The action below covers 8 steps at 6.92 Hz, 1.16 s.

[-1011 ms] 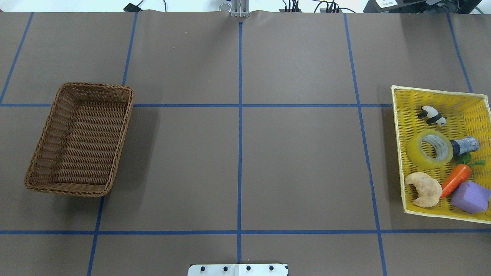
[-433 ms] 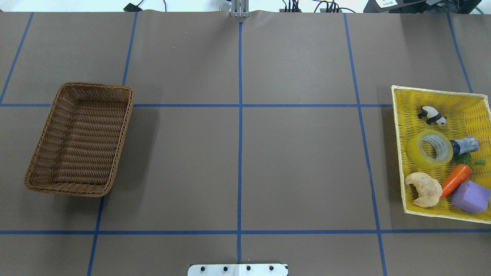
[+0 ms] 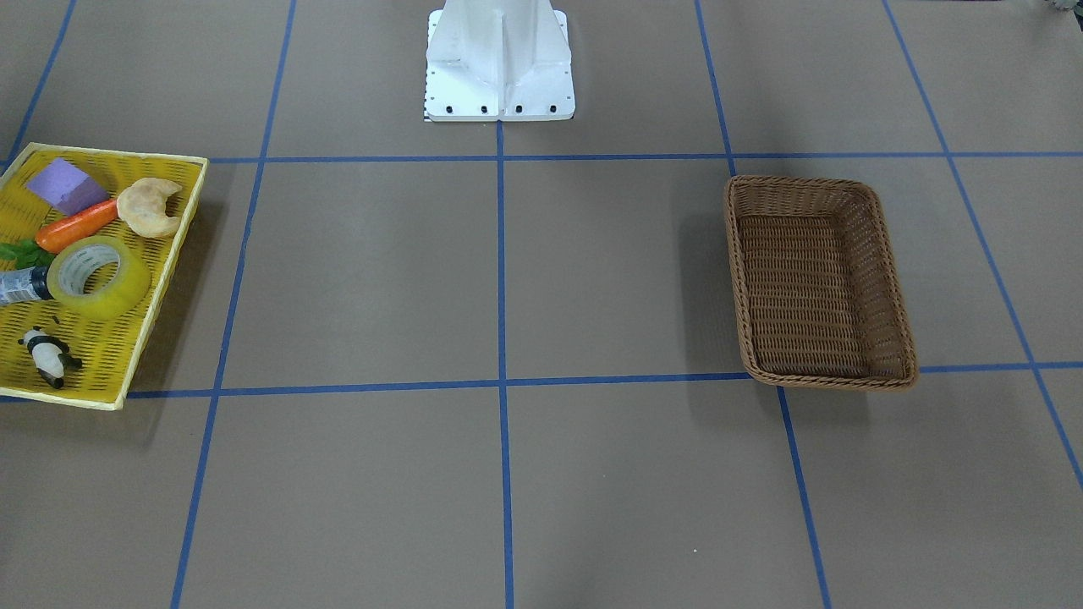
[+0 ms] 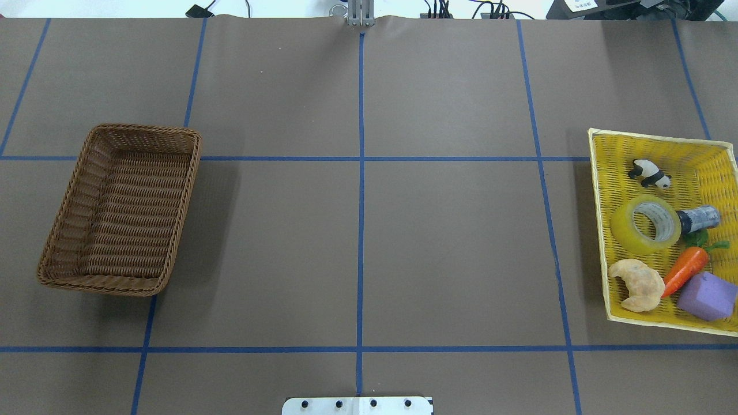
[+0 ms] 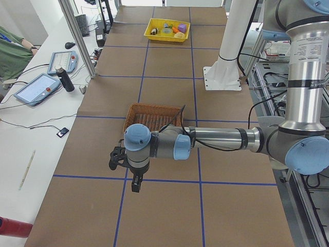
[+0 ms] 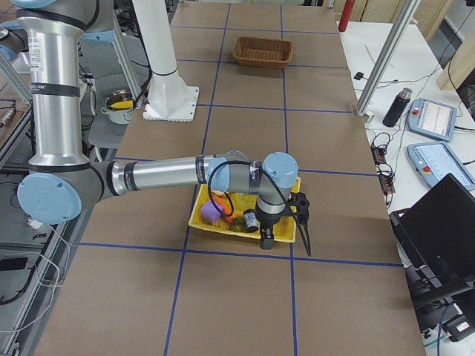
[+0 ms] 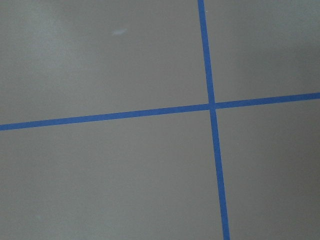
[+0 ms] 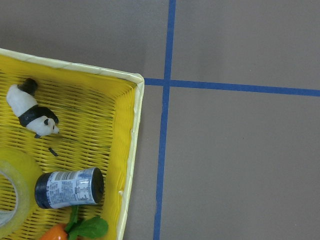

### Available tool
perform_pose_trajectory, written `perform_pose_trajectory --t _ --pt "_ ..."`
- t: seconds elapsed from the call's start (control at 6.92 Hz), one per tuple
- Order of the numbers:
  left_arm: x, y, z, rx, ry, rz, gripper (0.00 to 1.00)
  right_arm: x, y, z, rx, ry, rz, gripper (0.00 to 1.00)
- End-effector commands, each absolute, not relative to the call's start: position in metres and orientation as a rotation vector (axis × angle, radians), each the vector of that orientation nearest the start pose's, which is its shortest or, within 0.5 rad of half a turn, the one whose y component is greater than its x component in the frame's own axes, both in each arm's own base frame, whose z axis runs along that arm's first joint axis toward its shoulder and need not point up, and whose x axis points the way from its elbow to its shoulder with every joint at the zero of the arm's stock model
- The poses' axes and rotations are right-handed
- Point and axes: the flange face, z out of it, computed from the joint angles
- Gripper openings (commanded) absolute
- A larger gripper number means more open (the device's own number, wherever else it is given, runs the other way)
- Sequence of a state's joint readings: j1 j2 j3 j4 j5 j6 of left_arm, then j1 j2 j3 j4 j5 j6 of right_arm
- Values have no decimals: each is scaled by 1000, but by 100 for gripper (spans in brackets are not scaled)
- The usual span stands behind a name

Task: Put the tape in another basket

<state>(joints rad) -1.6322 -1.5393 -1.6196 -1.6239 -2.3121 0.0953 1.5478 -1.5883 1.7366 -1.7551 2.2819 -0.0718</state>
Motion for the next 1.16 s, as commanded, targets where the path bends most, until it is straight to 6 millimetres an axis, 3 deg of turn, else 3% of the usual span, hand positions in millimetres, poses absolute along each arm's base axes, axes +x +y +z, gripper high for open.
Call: perform_pose_trajectory --t 0.0,0.58,0.72,1.01 --pt "-96 -478 647 125 729 58 98 57 -480 604 -10 -714 -80 100" --pt "-93 -478 647 115 743 57 98 40 -493 578 104 -736 -147 100" --pt "-92 -476 648 114 766 56 98 28 -511 555 141 -728 -189 100" --pt "-88 -480 640 133 807 65 98 -15 -512 555 114 -780 -277 100"
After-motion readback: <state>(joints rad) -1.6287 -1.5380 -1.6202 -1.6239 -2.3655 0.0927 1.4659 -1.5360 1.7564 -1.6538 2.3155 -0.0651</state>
